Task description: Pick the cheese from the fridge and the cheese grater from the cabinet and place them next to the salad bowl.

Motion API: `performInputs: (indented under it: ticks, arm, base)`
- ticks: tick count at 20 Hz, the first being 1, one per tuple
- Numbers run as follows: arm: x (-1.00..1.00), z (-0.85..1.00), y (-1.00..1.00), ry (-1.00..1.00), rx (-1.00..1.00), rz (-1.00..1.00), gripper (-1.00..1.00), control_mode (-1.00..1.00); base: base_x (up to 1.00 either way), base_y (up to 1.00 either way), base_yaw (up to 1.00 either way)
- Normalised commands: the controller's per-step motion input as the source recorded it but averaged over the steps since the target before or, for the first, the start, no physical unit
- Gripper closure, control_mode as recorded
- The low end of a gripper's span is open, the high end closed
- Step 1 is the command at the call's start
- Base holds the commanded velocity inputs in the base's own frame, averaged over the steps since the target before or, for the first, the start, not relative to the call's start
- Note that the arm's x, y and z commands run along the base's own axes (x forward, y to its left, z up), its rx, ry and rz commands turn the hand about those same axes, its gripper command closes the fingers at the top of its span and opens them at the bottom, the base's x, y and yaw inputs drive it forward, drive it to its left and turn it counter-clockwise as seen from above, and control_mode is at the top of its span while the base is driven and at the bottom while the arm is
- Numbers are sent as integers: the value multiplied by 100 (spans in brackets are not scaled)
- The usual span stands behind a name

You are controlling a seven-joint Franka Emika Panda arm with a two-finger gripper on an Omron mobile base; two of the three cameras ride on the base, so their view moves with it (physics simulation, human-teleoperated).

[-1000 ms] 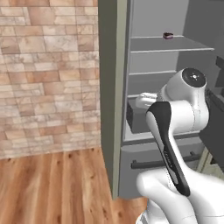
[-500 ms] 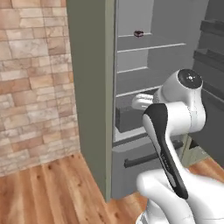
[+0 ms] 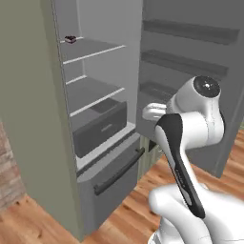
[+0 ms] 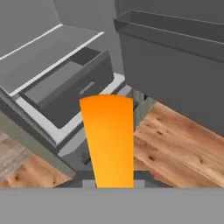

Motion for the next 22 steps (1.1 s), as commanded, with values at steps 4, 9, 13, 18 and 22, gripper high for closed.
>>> performInputs:
  ticks: [4, 9, 13, 18, 22]
  arm:
    - [0, 0, 0, 0, 0, 0, 100, 100]
    - [0, 0, 0, 0, 0, 0, 100, 100]
    - [0, 0, 0, 0, 0, 0, 100, 100]
    - [0, 0, 0, 0, 0, 0, 100, 100]
    - [0, 0, 0, 0, 0, 0, 100, 100]
  base:
    - [-9, 16, -85]
    - [-20, 16, -80]
    - [-26, 12, -75]
    - [-21, 13, -70]
    - [-13, 14, -57]
